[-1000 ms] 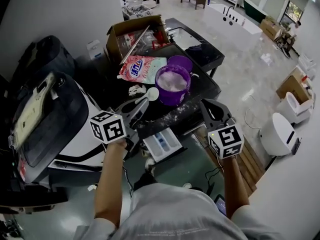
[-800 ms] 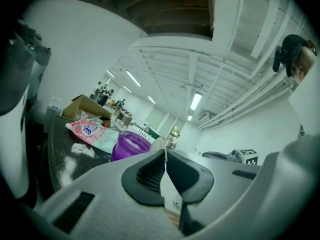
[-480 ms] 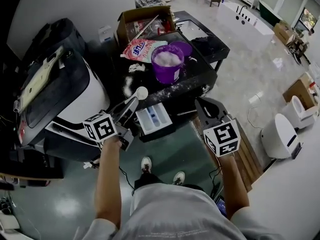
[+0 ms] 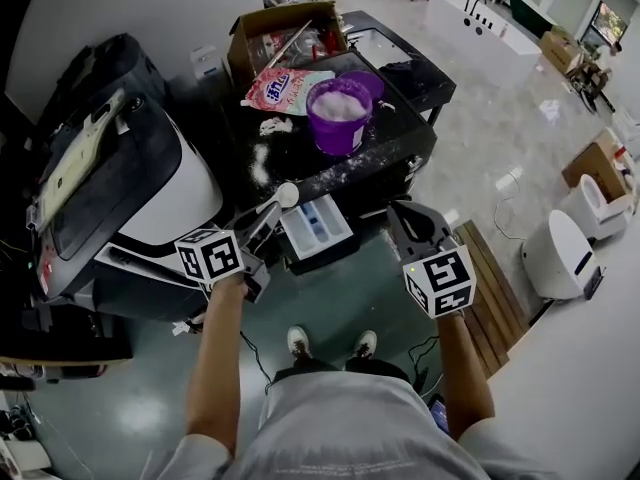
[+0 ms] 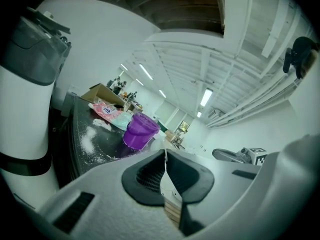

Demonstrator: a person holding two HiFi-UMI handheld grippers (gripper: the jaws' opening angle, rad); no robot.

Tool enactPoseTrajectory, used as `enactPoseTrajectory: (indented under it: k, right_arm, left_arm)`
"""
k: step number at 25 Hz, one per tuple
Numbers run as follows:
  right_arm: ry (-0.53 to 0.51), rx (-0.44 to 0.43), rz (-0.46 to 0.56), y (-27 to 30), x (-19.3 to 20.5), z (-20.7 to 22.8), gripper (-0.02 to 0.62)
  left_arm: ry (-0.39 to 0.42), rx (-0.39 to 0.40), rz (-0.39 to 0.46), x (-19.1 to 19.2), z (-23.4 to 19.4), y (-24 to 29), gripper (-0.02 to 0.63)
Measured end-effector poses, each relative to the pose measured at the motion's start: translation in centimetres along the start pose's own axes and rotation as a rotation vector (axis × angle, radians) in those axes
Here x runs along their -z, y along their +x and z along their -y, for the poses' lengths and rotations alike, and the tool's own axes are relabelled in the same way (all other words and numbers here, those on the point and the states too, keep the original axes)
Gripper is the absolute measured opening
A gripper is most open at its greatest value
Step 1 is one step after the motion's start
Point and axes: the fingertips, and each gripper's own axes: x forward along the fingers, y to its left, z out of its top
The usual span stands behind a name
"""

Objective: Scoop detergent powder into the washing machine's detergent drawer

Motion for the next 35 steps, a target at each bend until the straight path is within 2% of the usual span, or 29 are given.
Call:
enactPoseTrajectory:
  k: [7,13,23,35]
  right_arm:
    - [0.025,0.002,-0.052,2.4,1.5,-1.9,0.005]
    - [0.046,-0.011,-0.112,4.2,3.9,-3.1,0.005]
    - [0.092,-0.017,-0.197,6.0,8.4,-2.8,0.005]
    - [0.128,-0.042,-0.273,8.5,12.2,-2.4,0.005]
  left_arm:
    - [0.01,-0.019,-0.103,2.5,-2.7,0.4,0.015]
    - [0.063,-0.065,-0.217,5.9,-5.5,1.5,0.015]
    - [0.068,-0.101,-0.317,9.8,-9.4,3.7,0.015]
    - [0.23,-0.145,-0.444,13.0,-11.6,5.1,0.015]
